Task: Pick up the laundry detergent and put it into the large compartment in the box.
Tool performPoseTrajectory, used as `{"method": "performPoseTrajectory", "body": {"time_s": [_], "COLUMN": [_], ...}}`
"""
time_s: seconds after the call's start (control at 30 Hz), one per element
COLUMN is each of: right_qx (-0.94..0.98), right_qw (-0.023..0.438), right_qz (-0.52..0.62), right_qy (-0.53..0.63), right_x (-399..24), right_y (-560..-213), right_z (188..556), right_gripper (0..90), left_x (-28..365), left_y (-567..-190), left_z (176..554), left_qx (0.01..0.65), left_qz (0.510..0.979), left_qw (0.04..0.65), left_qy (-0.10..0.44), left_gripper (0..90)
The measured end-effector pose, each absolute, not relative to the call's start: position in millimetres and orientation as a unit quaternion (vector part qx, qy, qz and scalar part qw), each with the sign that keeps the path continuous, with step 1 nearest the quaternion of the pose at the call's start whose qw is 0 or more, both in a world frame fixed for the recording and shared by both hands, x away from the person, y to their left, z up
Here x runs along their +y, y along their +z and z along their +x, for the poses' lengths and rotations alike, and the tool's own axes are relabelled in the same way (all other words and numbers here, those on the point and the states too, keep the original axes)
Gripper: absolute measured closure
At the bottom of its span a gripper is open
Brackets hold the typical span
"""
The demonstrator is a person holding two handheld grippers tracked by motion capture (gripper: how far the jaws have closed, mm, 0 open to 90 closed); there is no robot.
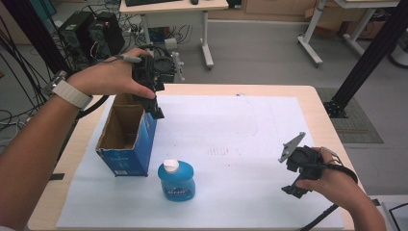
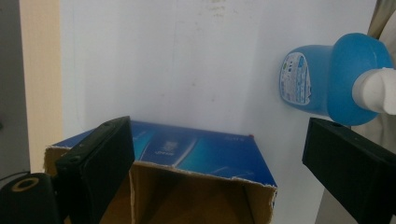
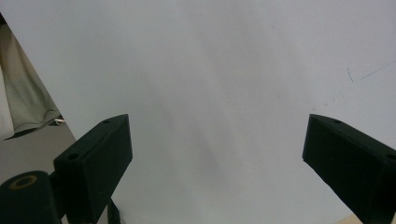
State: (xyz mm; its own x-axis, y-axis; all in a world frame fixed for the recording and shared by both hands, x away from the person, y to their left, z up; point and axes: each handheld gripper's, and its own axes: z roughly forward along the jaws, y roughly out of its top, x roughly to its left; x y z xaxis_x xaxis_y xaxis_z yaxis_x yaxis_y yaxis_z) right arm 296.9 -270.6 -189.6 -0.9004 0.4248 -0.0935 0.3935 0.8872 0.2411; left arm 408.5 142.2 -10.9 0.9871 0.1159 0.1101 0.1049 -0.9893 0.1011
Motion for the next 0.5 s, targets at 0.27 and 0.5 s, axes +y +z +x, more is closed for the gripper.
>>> {"method": "performPoseTrajectory", "body": {"time_s": [0.27, 0.5], "right_qx": [0.969, 0.969], "right_qw": [0.073, 0.075], "right_qz": [0.211, 0.209], "right_qy": [0.109, 0.109], "right_x": [-270.4, -270.1], "right_y": [-189.1, -189.0], "right_z": [295.0, 293.5], "right_gripper": [8.3, 8.3], "left_x": [137.8, 140.3], "left_y": [-0.5, 5.1], "left_z": [383.5, 374.9], "left_qx": [0.051, 0.060], "left_qz": [0.995, 0.995], "left_qw": [0.047, 0.049], "left_qy": [0.071, 0.063], "left_gripper": [10.1, 10.5]}}
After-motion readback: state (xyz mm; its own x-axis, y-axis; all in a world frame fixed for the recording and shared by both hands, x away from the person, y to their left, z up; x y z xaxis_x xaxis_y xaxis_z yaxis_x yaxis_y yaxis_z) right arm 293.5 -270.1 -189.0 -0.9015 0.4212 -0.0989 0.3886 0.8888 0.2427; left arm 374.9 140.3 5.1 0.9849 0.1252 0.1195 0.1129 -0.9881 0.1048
